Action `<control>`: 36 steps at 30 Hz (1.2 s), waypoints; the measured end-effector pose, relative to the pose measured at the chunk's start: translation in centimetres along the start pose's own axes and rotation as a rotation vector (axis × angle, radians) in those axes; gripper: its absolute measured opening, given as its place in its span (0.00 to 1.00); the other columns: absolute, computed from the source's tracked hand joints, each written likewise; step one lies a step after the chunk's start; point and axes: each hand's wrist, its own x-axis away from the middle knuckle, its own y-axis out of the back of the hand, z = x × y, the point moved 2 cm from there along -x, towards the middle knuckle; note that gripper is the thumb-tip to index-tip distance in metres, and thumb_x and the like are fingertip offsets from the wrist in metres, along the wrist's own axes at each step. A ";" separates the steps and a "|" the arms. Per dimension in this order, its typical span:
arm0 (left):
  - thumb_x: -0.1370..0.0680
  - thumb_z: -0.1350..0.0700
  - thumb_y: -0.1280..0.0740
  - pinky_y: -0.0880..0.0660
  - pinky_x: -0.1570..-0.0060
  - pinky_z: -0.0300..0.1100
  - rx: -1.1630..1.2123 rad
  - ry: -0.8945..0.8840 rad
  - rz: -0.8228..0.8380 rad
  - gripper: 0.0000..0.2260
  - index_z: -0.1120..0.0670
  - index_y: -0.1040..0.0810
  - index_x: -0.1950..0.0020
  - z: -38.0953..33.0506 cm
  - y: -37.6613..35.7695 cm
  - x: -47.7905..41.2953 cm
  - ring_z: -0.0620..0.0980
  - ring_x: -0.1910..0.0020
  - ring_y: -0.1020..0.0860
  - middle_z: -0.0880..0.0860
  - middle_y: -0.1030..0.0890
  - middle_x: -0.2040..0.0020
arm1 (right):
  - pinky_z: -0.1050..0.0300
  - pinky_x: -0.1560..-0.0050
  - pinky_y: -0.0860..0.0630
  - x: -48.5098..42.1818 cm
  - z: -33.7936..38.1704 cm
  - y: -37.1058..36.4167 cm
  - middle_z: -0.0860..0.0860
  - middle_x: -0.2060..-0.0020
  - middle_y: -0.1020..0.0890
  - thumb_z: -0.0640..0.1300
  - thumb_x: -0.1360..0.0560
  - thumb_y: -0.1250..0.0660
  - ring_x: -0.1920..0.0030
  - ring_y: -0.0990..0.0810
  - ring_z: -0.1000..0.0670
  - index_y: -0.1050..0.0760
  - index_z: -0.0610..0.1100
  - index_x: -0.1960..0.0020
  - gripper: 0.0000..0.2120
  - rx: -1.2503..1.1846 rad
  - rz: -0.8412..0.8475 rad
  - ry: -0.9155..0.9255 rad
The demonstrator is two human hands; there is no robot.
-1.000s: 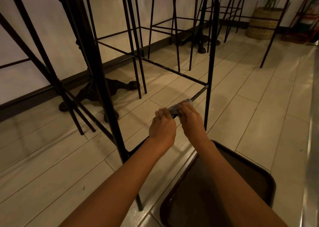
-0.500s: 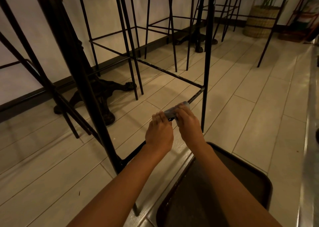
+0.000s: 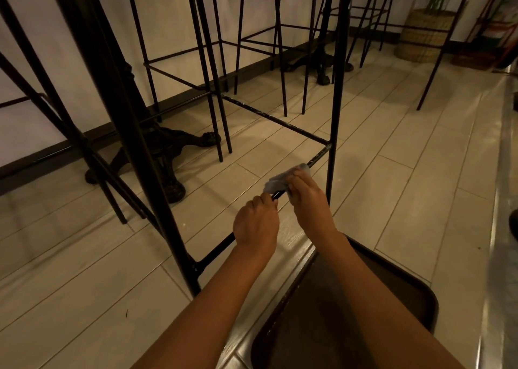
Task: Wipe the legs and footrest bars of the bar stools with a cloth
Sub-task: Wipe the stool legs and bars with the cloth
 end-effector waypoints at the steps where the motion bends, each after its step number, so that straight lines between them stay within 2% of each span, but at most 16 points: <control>1: 0.37 0.52 0.21 0.35 0.82 0.32 -0.005 -0.001 -0.018 0.13 0.59 0.22 0.69 0.0 0.0 0.0 0.47 0.82 0.26 0.53 0.24 0.78 | 0.63 0.49 0.25 -0.1 0.0 0.1 0.39 0.48 0.21 0.31 0.27 0.37 0.50 0.20 0.45 0.23 0.35 0.49 0.08 0.003 -0.001 -0.013; 4: 0.37 0.52 0.22 0.35 0.81 0.33 -0.020 -0.017 -0.061 0.13 0.58 0.22 0.69 -0.1 -0.1 0.0 0.46 0.82 0.27 0.52 0.24 0.78 | 0.76 0.47 0.33 -0.7 -0.3 0.4 0.40 0.51 0.21 0.33 0.27 0.37 0.52 0.23 0.49 0.23 0.36 0.51 0.07 -0.034 -0.047 -0.012; 6: 0.37 0.51 0.22 0.36 0.81 0.33 -0.043 -0.028 -0.086 0.13 0.57 0.22 0.70 -0.2 -0.1 0.0 0.46 0.82 0.28 0.51 0.25 0.79 | 0.81 0.47 0.36 -1.1 -0.6 0.7 0.40 0.52 0.21 0.32 0.28 0.36 0.53 0.26 0.52 0.23 0.36 0.52 0.06 -0.042 -0.066 -0.013; 9: 0.37 0.51 0.22 0.36 0.81 0.33 -0.082 -0.040 -0.116 0.14 0.56 0.23 0.71 -0.2 -0.2 0.0 0.46 0.81 0.28 0.51 0.26 0.79 | 0.82 0.46 0.37 -1.6 -1.5 1.0 0.39 0.52 0.20 0.27 0.29 0.35 0.53 0.27 0.54 0.22 0.35 0.53 0.08 -0.022 -0.081 -0.060; 13: 0.35 0.51 0.23 0.34 0.79 0.34 -0.092 -0.050 -0.143 0.13 0.56 0.24 0.70 -0.1 -0.5 0.1 0.46 0.81 0.28 0.51 0.26 0.78 | 0.84 0.48 0.37 -1.6 -1.5 0.8 0.39 0.53 0.20 0.28 0.29 0.35 0.54 0.26 0.55 0.22 0.35 0.54 0.07 -0.019 -0.102 -0.063; 16: 0.35 0.51 0.23 0.34 0.78 0.34 -0.073 -0.046 -0.144 0.13 0.57 0.23 0.69 -0.2 -0.7 0.0 0.47 0.80 0.28 0.51 0.26 0.78 | 0.81 0.50 0.35 -1.0 -1.6 0.1 0.42 0.51 0.21 0.29 0.28 0.36 0.53 0.25 0.55 0.23 0.36 0.52 0.07 -0.009 -0.067 -0.061; 20: 0.35 0.51 0.23 0.33 0.78 0.35 -0.066 -0.046 -0.140 0.13 0.57 0.23 0.69 -0.2 -0.7 0.0 0.47 0.80 0.27 0.52 0.25 0.78 | 0.73 0.49 0.31 -1.1 -2.0 0.1 0.42 0.49 0.21 0.31 0.27 0.36 0.50 0.22 0.49 0.23 0.37 0.50 0.07 -0.017 -0.038 -0.079; 24: 0.34 0.51 0.24 0.32 0.78 0.35 -0.066 -0.047 -0.126 0.12 0.56 0.23 0.68 -0.2 -0.7 0.0 0.46 0.79 0.27 0.51 0.25 0.77 | 0.82 0.48 0.35 -2.0 -2.1 1.1 0.44 0.54 0.21 0.29 0.28 0.36 0.54 0.25 0.55 0.22 0.36 0.54 0.07 -0.061 -0.091 -0.077; 26: 0.34 0.51 0.23 0.32 0.78 0.35 -0.069 -0.051 -0.114 0.12 0.57 0.23 0.69 -0.3 -0.7 0.0 0.46 0.80 0.27 0.51 0.25 0.78 | 0.82 0.49 0.36 -2.5 -2.6 1.4 0.45 0.55 0.21 0.28 0.28 0.37 0.55 0.25 0.55 0.22 0.36 0.54 0.07 -0.054 -0.100 -0.088; 30: 0.35 0.51 0.23 0.33 0.78 0.35 -0.077 -0.054 -0.113 0.13 0.56 0.23 0.69 -0.2 -0.6 0.0 0.46 0.80 0.27 0.51 0.25 0.78 | 0.83 0.50 0.36 -3.1 -3.3 1.4 0.40 0.53 0.20 0.27 0.27 0.38 0.55 0.26 0.54 0.22 0.35 0.53 0.09 -0.031 -0.102 -0.140; 36: 0.35 0.52 0.23 0.33 0.78 0.35 -0.056 -0.054 -0.045 0.13 0.57 0.23 0.70 -0.4 -0.3 -0.1 0.46 0.80 0.28 0.51 0.25 0.78 | 0.84 0.50 0.37 -2.7 -2.7 1.1 0.41 0.55 0.20 0.26 0.30 0.36 0.56 0.24 0.51 0.22 0.36 0.55 0.09 -0.019 -0.121 -0.081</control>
